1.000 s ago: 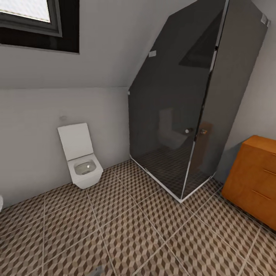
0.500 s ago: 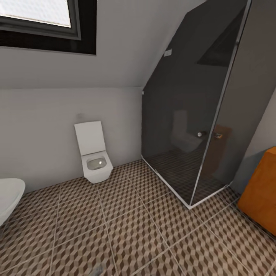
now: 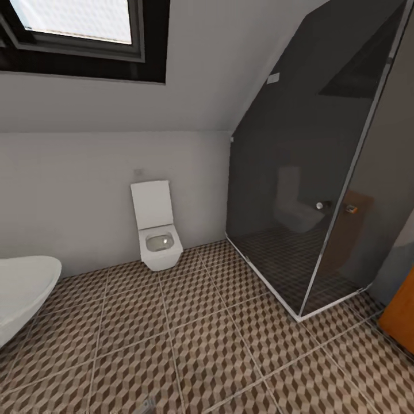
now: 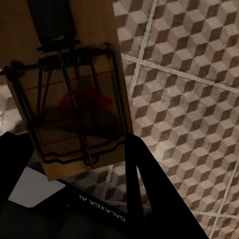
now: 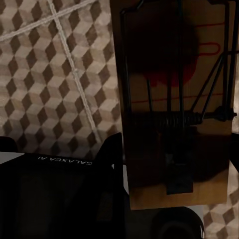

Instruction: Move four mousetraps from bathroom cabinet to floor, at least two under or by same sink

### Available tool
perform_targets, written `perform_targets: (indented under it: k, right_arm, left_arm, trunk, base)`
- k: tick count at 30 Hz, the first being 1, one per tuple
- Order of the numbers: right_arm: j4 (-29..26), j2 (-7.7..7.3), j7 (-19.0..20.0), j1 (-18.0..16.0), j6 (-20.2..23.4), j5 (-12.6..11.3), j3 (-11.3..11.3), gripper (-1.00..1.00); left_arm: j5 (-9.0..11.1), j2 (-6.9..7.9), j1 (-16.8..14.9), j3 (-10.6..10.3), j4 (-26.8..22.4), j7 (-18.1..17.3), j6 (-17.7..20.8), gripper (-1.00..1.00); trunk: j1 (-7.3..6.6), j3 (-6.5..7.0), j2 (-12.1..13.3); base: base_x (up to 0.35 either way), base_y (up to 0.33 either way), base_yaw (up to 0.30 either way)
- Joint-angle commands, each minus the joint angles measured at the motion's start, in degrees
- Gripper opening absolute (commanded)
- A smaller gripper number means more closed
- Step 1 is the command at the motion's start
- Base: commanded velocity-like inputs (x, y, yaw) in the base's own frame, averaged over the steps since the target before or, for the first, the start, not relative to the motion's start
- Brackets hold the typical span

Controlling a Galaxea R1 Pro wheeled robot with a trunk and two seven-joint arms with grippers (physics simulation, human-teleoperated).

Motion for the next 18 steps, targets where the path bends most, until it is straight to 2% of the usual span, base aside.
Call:
perform_targets:
  k: [1,14,18]
  right_arm:
    - [-0.27,-0.03,-0.22,-0.11,-0.55,-0.6,0.47,-1.0]
    - [-0.27,0.0,-0.22,-0.11,-0.55,-0.6,0.48,-1.0]
    - [-0.27,0.0,-0.22,-0.11,-0.55,-0.6,0.48,-1.0]
  left_arm:
    - [0.4,-0.02,-0.05,-0.48,0.01,0.24,0.01,-1.0]
    - [0.4,-0.02,-0.05,-0.48,0.02,0.26,0.02,-1.0]
    - [0.4,-0.02,-0.05,-0.48,0.02,0.26,0.02,-1.0]
  trunk:
    - [0.0,-0.06,-0.04]
    - [0.0,-0.06,-0.04]
    - [0.0,-0.06,-0.04]
  base:
    - [0.0,-0.001,0.279]
    - [0.0,0.002,0.288]
    - [-0.069,0.163,0.291]
